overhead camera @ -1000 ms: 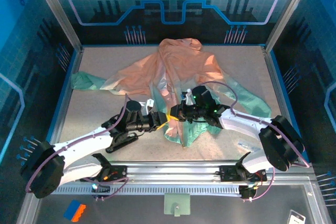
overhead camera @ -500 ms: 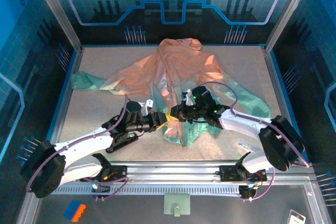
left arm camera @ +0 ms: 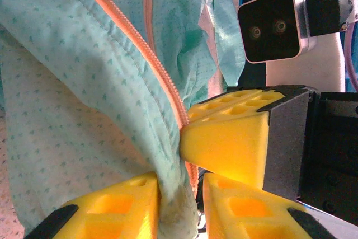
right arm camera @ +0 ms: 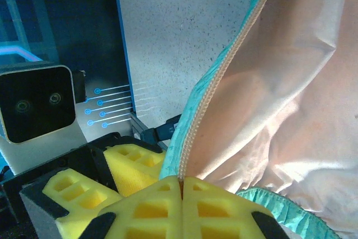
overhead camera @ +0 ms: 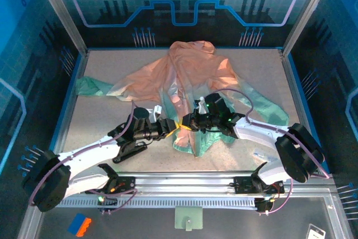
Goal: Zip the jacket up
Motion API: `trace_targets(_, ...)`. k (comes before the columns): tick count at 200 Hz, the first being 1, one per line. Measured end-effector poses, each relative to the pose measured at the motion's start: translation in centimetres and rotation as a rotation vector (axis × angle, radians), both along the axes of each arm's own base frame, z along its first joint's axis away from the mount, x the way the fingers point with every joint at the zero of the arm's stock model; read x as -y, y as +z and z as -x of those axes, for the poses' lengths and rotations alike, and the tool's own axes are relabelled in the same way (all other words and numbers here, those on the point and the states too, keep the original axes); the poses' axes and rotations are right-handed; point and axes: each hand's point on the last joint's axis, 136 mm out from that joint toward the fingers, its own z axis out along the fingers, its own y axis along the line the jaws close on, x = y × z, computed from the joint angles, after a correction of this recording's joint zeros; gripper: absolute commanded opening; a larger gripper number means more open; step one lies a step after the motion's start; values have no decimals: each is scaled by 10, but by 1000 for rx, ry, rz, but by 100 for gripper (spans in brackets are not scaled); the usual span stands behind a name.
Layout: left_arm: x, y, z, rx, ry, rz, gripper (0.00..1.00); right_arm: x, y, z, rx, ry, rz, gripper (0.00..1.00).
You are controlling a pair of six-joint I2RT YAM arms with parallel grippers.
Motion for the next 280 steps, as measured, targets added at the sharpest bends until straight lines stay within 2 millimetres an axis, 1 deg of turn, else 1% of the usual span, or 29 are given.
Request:
trace_targets(10, 0, 0, 0, 0, -1, 1, 28, 0, 0, 0, 0, 0, 0, 0)
trace_targets(41, 1, -1, 1, -1, -4, 12, 28, 0, 0, 0, 0, 0, 0, 0)
trace_targets(81, 2, 1, 0, -4, -2, 31, 23, 0, 0, 0, 1, -3, 2, 0)
trace_targets(105, 3, 2, 0, 1, -3, 36, 16, 0, -1, 0, 2, -4, 4, 0)
trace_targets(129, 2, 1, 1, 1, -6, 32, 0, -1, -1, 0, 5, -4, 7, 0)
trace_targets(141, 1, -2, 1, -5, -8, 20, 0, -1, -1, 0, 4, -6, 8, 0)
trace_targets(151, 0, -4, 2, -12, -9, 10, 0, -1, -2, 1, 3, -6, 12, 8)
trace_targets(167, -1, -8, 3, -14, -13, -5, 0, 0, -5, 3, -7, -5, 23, 27)
trace_targets(177, -3, -10, 3, -20, -11, -14, 0, 2, -6, 3, 0, -2, 35, 34)
trace_targets(187, -6, -11, 2, -18, -6, -20, 0, 5, -6, 4, -1, -12, 52, 39)
trace_targets(197, -8, -11, 0, -14, -3, -24, 0, 9, -4, 5, 16, -11, 72, 41)
trace_targets(218, -11, -13, 1, -4, -11, -36, 0, 22, 1, 9, 50, -24, 133, 42)
trace_targets(242, -12, -17, 4, 7, -37, -54, 0, 43, 5, 13, 98, -39, 236, 42)
trace_targets(255, -11, -18, 6, 14, -55, -60, 0, 54, -2, 18, 97, -37, 300, 42)
trace_targets(270, -10, -22, 7, 11, -73, -68, 0, 66, -17, 27, 70, -27, 392, 43)
trace_targets(280, -9, -26, 9, 4, -86, -76, 0, 72, -28, 36, 49, -9, 452, 43)
